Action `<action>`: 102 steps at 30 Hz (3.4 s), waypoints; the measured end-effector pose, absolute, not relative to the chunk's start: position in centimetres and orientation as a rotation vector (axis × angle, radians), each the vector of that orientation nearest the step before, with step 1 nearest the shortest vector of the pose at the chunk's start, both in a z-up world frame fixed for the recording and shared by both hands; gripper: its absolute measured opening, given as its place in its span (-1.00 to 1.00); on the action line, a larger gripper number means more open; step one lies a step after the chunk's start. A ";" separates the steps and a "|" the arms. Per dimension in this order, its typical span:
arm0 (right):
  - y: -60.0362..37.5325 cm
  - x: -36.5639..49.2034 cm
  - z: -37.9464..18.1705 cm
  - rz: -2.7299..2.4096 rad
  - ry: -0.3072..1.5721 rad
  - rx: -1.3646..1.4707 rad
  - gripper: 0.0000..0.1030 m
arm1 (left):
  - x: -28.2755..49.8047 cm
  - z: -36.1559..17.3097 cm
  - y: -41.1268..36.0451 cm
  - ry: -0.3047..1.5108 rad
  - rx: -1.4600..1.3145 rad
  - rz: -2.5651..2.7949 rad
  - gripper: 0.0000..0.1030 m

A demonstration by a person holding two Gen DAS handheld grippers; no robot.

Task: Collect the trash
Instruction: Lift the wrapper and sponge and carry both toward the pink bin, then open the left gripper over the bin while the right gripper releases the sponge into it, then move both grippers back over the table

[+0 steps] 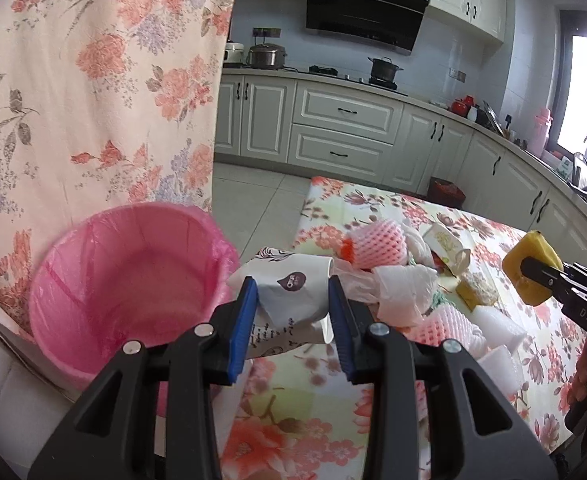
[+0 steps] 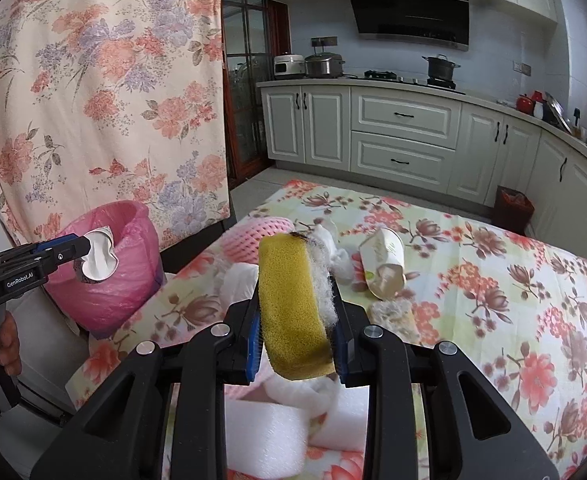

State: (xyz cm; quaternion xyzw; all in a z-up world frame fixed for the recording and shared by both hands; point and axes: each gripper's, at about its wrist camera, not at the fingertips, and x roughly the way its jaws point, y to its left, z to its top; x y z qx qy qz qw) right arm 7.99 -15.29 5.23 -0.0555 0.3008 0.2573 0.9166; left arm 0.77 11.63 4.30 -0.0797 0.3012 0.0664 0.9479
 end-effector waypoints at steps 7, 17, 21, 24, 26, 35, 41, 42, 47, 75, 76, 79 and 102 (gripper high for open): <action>-9.5 8.5 7.0 0.624 0.590 -0.124 -0.45 | -0.5 6.7 17.3 0.558 -0.172 0.225 -0.32; 0.0 8.8 8.6 0.763 0.572 -0.155 -0.45 | -2.0 7.7 23.7 0.528 -0.199 0.310 -0.32; 3.6 8.5 8.9 0.818 0.567 -0.166 -0.45 | -2.4 7.5 25.1 0.525 -0.212 0.327 -0.32; 6.1 8.3 8.8 0.856 0.570 -0.177 -0.45 | -2.7 7.5 26.1 0.526 -0.217 0.339 -0.31; 7.7 8.2 8.6 0.875 0.574 -0.184 -0.45 | -3.0 7.5 26.6 0.525 -0.220 0.345 -0.31; 13.0 8.1 7.3 0.957 0.602 -0.202 -0.44 | -3.6 7.1 28.7 0.528 -0.252 0.361 -0.31; 14.8 8.1 6.4 0.981 0.610 -0.222 -0.43 | -3.5 7.1 29.1 0.527 -0.256 0.366 -0.31; 14.9 8.2 6.3 0.983 0.612 -0.223 -0.43 | -3.5 7.1 29.1 0.528 -0.256 0.367 -0.31; 15.6 8.3 5.7 0.991 0.626 -0.230 -0.39 | -3.5 7.1 29.1 0.529 -0.257 0.370 -0.30; 4.5 7.9 7.0 0.794 0.545 -0.167 0.13 | -3.0 6.6 22.8 0.541 -0.243 0.310 0.39; 3.7 7.8 7.0 0.780 0.542 -0.167 0.13 | -3.0 6.5 22.2 0.543 -0.241 0.303 0.39; 1.3 7.7 6.8 0.744 0.541 -0.158 0.14 | -2.7 6.5 20.6 0.547 -0.233 0.278 0.42; -17.1 6.1 3.5 0.466 0.584 -0.116 0.31 | -0.3 5.4 8.0 0.591 -0.155 0.077 0.52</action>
